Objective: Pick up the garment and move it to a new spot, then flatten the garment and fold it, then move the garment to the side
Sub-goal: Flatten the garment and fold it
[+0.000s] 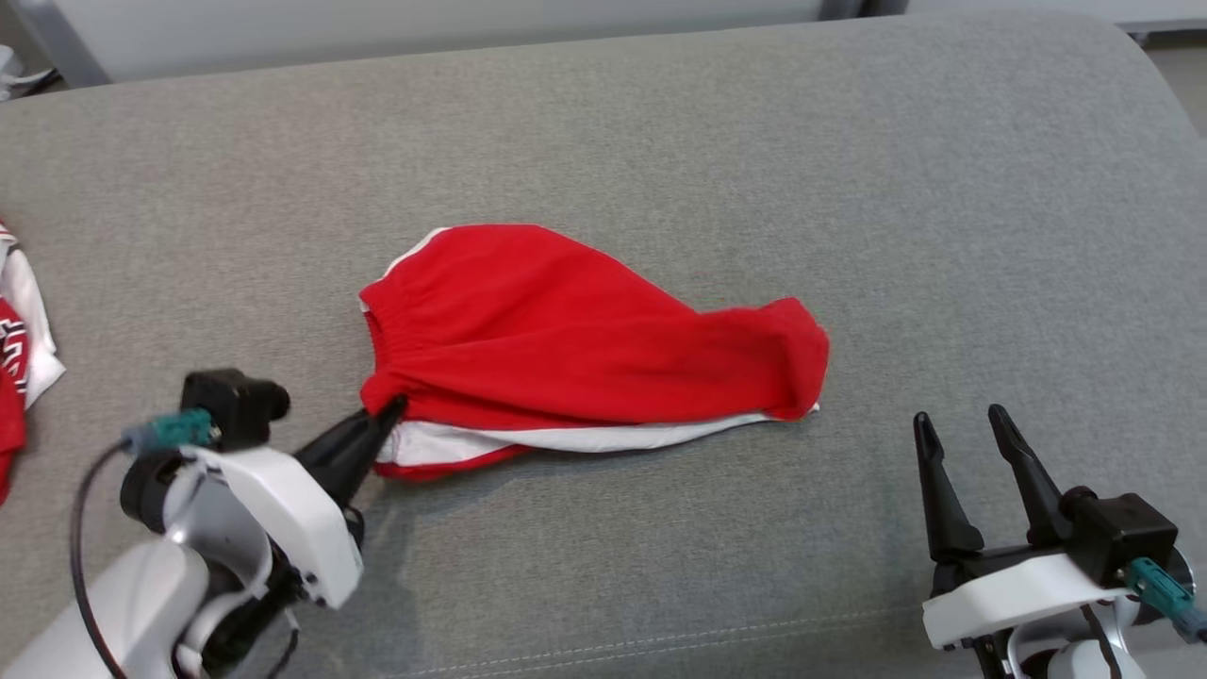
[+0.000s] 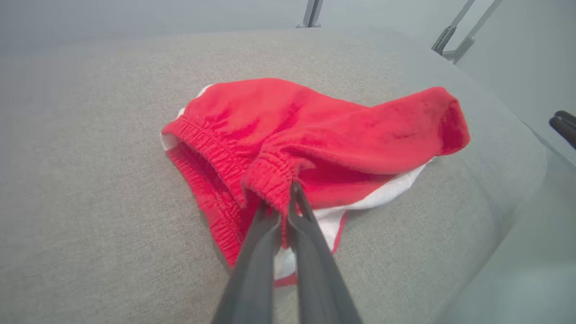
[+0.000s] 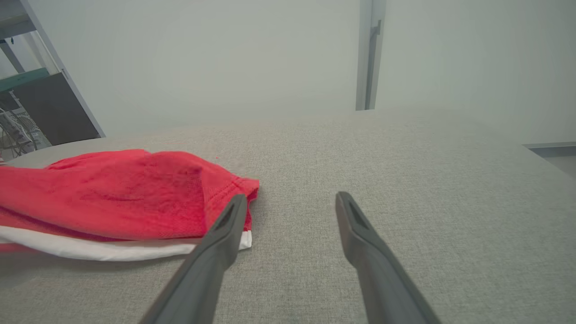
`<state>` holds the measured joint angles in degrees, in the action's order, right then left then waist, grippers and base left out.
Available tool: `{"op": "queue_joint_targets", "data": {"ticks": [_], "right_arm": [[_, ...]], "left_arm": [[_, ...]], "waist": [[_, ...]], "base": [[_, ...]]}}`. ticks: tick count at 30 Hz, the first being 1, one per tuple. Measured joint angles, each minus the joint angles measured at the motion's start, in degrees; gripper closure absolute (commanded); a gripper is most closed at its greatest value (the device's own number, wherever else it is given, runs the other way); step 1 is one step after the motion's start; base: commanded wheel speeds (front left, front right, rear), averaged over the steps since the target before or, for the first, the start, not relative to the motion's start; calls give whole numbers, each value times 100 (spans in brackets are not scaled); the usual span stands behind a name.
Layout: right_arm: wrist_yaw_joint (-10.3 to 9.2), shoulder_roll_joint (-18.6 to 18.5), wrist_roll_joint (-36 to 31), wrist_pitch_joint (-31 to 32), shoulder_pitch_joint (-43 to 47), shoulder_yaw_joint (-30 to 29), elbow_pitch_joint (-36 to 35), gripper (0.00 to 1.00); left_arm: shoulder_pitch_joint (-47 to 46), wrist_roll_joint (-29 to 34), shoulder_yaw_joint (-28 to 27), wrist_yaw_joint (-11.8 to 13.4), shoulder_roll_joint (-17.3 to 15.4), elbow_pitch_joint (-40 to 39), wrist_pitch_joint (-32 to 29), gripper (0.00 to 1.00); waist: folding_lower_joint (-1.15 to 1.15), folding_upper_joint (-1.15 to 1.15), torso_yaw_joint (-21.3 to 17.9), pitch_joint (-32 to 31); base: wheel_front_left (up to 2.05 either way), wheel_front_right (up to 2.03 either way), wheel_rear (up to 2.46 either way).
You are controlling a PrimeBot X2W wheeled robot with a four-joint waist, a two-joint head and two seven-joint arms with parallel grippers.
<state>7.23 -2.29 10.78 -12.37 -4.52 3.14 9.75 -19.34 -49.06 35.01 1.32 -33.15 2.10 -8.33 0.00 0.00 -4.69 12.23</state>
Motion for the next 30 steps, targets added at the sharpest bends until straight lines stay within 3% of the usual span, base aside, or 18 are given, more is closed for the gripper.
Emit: {"op": "queue_joint_targets", "data": {"ticks": [6, 10, 13, 14, 18, 24, 30], "right_arm": [[0, -1, 91, -2, -167, 110, 83, 0], [0, -4, 137, -12, -199, 104, 181, 0], [0, -3, 127, -11, -201, 98, 212, 0], [0, -3, 127, -11, -202, 93, 213, 0], [0, -3, 79, -8, -211, 15, 210, 0], [0, -4, -34, 60, -208, -80, 180, 0], [0, -4, -116, 127, -191, -131, 161, 0]], "left_arm": [[-650, -549, -114, -397, 315, 1444, -319, 100], [-985, -612, -187, -552, 610, 2365, -81, 100], [-1175, -615, -194, -638, 799, 2927, 164, 56], [-1188, -589, -192, -639, 862, 3069, 293, 0], [-1183, -482, -131, -689, 1093, 3438, 764, 0], [-1012, -244, -24, -667, 1189, 3474, 1303, 0], [-453, -44, -47, -203, 1088, 2962, 1795, 0]], "waist": [[0, 0, -299, 119], [0, 0, -440, 221], [0, 0, -453, 264], [0, 0, -441, 264], [0, 0, -335, 247], [0, 0, -101, 135], [0, 0, 164, -37]], "base": [[0, 0, 0], [0, 0, 0], [0, 0, 0], [0, 0, 0], [0, 0, 0], [0, 0, 0], [0, 0, 0]]}}
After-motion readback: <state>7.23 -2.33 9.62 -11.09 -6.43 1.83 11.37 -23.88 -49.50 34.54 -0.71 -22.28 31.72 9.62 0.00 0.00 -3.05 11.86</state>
